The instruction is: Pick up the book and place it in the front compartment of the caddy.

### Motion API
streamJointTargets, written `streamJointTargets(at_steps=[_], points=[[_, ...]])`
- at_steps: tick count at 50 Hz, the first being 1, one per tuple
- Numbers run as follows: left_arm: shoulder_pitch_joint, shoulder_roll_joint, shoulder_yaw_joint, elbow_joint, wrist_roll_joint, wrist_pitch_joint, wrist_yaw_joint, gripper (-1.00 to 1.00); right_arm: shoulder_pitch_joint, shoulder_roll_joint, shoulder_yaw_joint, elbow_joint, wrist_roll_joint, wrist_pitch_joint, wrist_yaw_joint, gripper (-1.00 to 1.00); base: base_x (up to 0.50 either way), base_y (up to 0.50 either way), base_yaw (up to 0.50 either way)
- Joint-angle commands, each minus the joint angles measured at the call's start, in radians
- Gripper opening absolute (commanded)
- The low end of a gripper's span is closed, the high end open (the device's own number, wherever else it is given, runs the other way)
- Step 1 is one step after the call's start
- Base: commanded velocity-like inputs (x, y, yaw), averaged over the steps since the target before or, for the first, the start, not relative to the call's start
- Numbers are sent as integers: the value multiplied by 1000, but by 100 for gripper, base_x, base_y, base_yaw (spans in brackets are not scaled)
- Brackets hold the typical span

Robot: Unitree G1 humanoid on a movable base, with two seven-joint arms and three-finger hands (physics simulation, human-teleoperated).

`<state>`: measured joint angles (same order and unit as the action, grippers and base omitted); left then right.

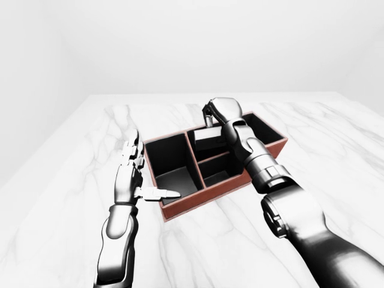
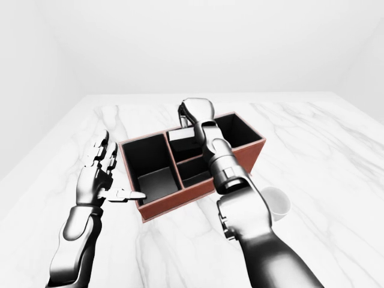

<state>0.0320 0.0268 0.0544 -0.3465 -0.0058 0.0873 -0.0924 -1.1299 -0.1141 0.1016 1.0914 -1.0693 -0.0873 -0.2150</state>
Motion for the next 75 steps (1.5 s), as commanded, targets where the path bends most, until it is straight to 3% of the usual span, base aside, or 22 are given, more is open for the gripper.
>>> streamJointTargets(at_steps=[1,75], points=[[-1,0,0,-2,0,0,0,100,-28,-1,-23,27,8,0,-41,-100,0,0,0],[4,-2,-7,4,4,0,0,100,-49,18,-12,146,-25,0,-190,-100,0,0,0]])
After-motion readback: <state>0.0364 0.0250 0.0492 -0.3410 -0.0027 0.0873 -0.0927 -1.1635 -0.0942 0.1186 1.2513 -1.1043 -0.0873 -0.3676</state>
